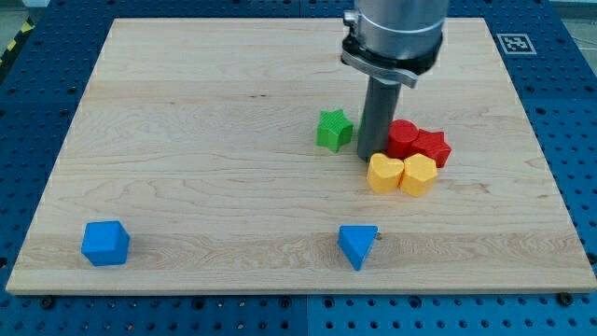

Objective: Move the yellow heart right to the blue triangle

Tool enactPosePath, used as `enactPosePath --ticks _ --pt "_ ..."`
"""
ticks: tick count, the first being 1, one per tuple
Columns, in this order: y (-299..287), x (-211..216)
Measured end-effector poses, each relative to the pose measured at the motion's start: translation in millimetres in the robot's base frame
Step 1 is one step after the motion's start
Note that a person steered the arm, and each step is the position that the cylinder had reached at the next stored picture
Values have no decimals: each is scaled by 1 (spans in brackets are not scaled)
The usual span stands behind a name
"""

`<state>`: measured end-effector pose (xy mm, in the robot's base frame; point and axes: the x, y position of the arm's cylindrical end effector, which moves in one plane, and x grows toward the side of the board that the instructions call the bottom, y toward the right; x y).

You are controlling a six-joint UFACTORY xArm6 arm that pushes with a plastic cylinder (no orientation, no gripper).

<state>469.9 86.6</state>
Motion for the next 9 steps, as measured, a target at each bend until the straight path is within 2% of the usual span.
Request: enactPosePath --ticks 3,6,9 --pt "11 41" --pt "48 45" --pt "49 64"
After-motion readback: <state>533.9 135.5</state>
